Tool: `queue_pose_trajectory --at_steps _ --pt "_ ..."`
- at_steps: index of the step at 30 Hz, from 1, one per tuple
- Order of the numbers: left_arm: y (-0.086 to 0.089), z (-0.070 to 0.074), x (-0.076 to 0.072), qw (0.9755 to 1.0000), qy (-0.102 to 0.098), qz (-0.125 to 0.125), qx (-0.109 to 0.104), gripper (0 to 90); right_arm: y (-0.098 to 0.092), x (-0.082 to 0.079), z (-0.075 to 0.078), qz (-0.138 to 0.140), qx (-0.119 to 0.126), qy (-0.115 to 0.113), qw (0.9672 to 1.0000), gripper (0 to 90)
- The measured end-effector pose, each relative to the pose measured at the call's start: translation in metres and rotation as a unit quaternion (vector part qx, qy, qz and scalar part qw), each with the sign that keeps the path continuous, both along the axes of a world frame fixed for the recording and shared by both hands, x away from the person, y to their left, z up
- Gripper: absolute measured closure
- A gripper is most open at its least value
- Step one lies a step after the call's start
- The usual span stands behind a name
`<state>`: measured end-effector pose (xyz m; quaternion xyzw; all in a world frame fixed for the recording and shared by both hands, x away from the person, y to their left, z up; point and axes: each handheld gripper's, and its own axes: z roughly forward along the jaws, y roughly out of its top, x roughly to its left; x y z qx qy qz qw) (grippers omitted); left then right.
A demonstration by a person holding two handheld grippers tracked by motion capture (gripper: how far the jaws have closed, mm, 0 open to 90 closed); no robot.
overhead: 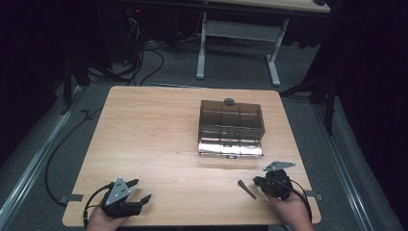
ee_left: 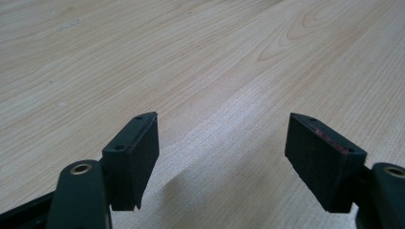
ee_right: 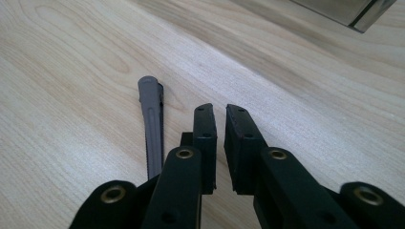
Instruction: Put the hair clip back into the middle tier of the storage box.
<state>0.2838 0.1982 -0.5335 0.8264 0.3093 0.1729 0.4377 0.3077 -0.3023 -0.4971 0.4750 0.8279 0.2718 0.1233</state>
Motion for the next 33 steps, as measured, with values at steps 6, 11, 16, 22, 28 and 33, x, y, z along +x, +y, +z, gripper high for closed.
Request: queue_pose_trajectory --at_steps 6,11,16,22,28,33 --pt "-0.001 0.000 0.000 1.0000 -0.001 -0.003 0.002 27.9 0.004 0.004 0.004 0.009 -0.014 0.028 0.9995 79.0" --pt "-0.001 0.000 0.000 1.0000 -0.002 -0.002 0.001 27.9 0.008 0.006 0.006 0.011 -0.026 0.043 0.9987 78.9" --pt "-0.001 0.000 0.000 1.0000 -0.002 -0.003 0.002 27.9 0.013 0.009 0.007 0.028 -0.047 0.052 0.9971 78.8" --pt "-0.001 0.000 -0.001 1.0000 -0.004 -0.003 0.003 27.9 0.015 0.013 0.009 0.027 -0.056 0.076 0.9951 78.8" --pt "-0.001 0.000 -0.001 1.0000 -0.003 -0.004 0.003 27.9 0.014 0.017 0.010 0.023 -0.065 0.106 0.9919 76.7" --pt "-0.001 0.000 -0.001 1.0000 -0.003 -0.005 0.004 27.9 0.014 0.020 0.011 0.036 -0.080 0.115 0.9895 75.8"
